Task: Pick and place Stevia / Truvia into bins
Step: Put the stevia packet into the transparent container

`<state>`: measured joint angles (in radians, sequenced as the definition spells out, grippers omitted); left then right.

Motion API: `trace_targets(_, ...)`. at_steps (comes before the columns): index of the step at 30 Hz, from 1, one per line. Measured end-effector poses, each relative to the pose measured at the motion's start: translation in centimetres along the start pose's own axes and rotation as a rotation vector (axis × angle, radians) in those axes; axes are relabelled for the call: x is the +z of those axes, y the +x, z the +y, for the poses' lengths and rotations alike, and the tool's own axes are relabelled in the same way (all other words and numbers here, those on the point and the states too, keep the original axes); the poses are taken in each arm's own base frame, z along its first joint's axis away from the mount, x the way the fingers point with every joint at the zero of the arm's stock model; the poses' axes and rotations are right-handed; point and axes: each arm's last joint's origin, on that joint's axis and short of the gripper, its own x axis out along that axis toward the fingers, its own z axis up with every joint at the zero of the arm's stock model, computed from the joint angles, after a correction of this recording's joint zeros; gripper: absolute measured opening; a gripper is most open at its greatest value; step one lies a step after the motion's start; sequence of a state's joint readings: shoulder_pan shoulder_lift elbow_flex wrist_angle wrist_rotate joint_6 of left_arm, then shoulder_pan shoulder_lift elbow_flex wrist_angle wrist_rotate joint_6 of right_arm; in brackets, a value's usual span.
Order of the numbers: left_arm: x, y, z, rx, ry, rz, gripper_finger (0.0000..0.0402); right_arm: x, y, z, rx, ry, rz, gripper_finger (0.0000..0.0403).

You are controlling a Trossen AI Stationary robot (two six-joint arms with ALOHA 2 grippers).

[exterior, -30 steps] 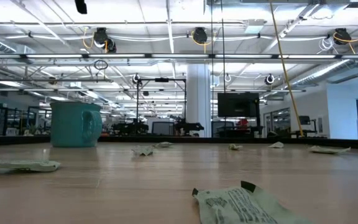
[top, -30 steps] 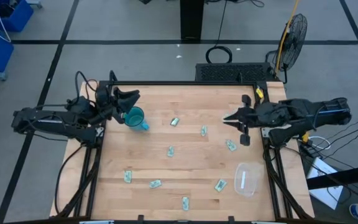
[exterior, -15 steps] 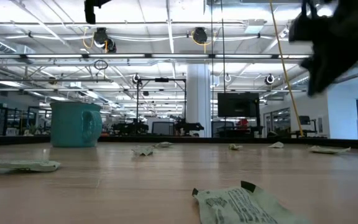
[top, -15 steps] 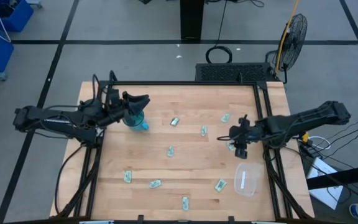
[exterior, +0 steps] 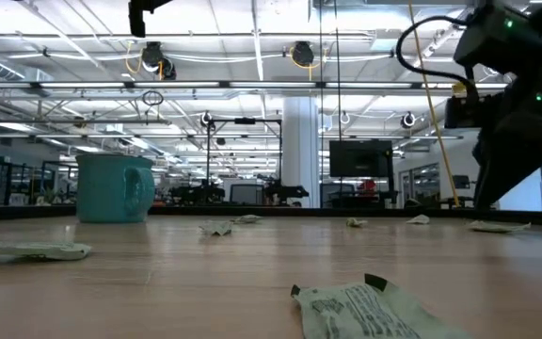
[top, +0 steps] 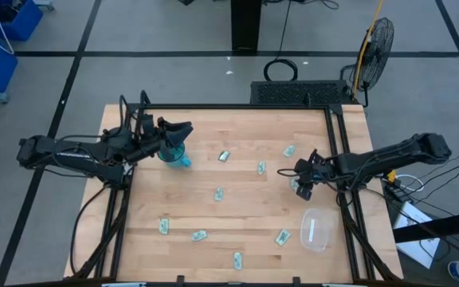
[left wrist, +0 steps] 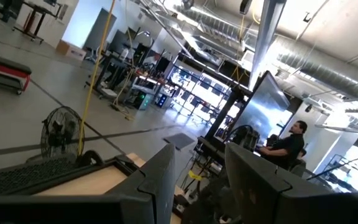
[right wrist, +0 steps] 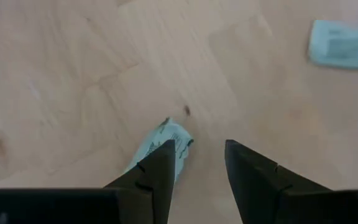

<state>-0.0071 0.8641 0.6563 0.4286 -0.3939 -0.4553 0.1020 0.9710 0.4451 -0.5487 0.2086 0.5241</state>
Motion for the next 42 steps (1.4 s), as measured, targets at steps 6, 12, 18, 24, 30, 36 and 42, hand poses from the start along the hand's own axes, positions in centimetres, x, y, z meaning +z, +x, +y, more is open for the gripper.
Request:
trace_targets(6,0.0,0.0,0.0,0.000,0.001,0.000,0.0145,-1.0,1.7,-0.3,0.059,0.044,-0.053,0.0133)
trace_targets(12,0.0,0.0,0.0,0.000,0.001,0.000,0.0145,-2.1,2.4,-0.8,0.020,0.074,-0.041,0.0132)
trace_targets(18,0.0,0.0,0.0,0.000,0.001,0.000,0.0145,-2.2,2.6,-0.8,0.027,0.091,-0.055,0.0132)
trace_targets(24,0.0,0.0,0.0,0.000,0.001,-0.001,0.0145,-2.1,2.6,-0.7,0.054,0.071,-0.070,0.0104)
trace_targets(30,0.0,0.0,0.0,0.000,0.001,-0.001,0.0145,-2.0,2.6,-0.6,0.065,0.084,-0.072,0.0046)
trace_targets(36,0.0,0.0,0.0,0.000,0.001,0.000,0.0145,-2.0,2.6,-0.6,0.078,0.073,-0.076,0.0004)
trace_targets(42,-0.1,0.0,0.0,0.002,0.004,0.006,0.0145,-1.3,2.5,0.0,0.185,0.136,-0.118,0.0001)
